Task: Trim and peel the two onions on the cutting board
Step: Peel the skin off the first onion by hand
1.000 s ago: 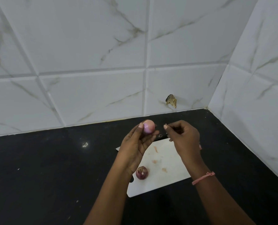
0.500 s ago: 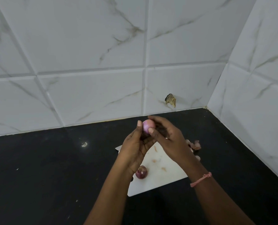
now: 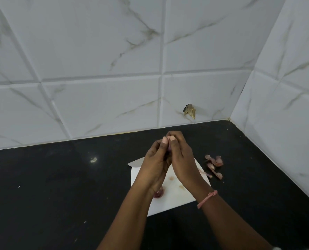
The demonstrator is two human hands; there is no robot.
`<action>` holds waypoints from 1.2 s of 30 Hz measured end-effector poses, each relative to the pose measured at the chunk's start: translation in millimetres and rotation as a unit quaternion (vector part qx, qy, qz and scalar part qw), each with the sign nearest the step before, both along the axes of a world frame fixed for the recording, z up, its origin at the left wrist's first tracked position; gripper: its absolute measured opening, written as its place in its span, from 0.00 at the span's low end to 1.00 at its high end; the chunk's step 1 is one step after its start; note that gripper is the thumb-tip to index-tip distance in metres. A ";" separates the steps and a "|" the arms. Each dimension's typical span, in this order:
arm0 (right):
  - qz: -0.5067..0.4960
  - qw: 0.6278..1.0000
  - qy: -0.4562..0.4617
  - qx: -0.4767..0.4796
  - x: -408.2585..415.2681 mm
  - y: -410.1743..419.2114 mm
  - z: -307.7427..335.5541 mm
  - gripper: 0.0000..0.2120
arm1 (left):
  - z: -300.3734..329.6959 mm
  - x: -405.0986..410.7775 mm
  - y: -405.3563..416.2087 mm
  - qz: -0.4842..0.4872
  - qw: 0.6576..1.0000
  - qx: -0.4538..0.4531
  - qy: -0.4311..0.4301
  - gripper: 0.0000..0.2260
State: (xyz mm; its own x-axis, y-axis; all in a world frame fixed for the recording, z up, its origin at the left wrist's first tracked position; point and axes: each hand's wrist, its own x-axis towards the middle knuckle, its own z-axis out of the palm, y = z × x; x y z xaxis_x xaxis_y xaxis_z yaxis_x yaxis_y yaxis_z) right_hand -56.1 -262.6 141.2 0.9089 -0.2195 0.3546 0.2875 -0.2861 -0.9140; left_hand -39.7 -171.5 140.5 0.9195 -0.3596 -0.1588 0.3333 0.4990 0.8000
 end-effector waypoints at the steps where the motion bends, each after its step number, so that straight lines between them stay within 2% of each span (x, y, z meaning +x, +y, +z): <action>1: -0.008 1.000 0.008 -0.001 1.0 0.2 0.6 0.09 | -0.7 0.7 -0.1 -0.003 1.000 0.006 -0.004 0.25; 6: -0.051 0.995 0.076 0.032 8.0 -10.5 3.2 0.14 | -5.2 0.5 -0.5 -0.025 0.999 0.030 -0.036 0.22; 8: -0.045 0.995 0.090 0.010 7.7 -16.1 6.8 0.13 | -5.8 1.2 0.1 -0.024 0.999 0.022 -0.032 0.23; 14: 0.037 0.999 0.029 -0.015 -8.0 -29.0 18.8 0.05 | -4.0 7.8 7.4 -0.001 1.000 -0.023 -0.014 0.22; 21: 0.011 0.999 -0.024 -0.046 -10.7 -24.3 21.7 0.08 | -7.5 8.6 6.9 -0.006 0.999 -0.030 -0.027 0.15; 24: 0.007 0.998 -0.036 -0.052 -11.7 -25.2 21.7 0.09 | -7.3 8.7 7.3 -0.016 0.999 -0.031 -0.034 0.15; 29: -0.029 0.994 -0.037 -0.103 -8.7 -32.6 16.3 0.03 | -3.4 5.7 8.3 -0.024 0.999 -0.028 -0.026 0.17; 32: -0.013 0.996 -0.035 -0.082 -9.8 -33.0 18.3 0.03 | 0.5 5.0 8.9 -0.021 0.999 -0.034 -0.022 0.22; 34: 0.007 0.998 -0.027 -0.056 -11.8 -31.1 19.6 0.02 | 1.3 6.0 8.9 -0.019 0.999 -0.035 -0.021 0.21; 36: 0.017 0.999 -0.029 -0.039 -13.0 -28.5 19.5 0.07 | -1.0 7.8 8.3 -0.015 0.999 -0.035 -0.024 0.21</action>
State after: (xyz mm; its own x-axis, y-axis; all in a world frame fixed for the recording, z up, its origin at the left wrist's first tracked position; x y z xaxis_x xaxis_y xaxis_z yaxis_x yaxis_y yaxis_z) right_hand -69.1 -291.1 160.7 0.8926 -0.1596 0.4217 0.3498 -0.3450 -0.8710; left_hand -31.9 -163.1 139.5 0.9141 -0.3957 -0.0886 0.3111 0.5444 0.7790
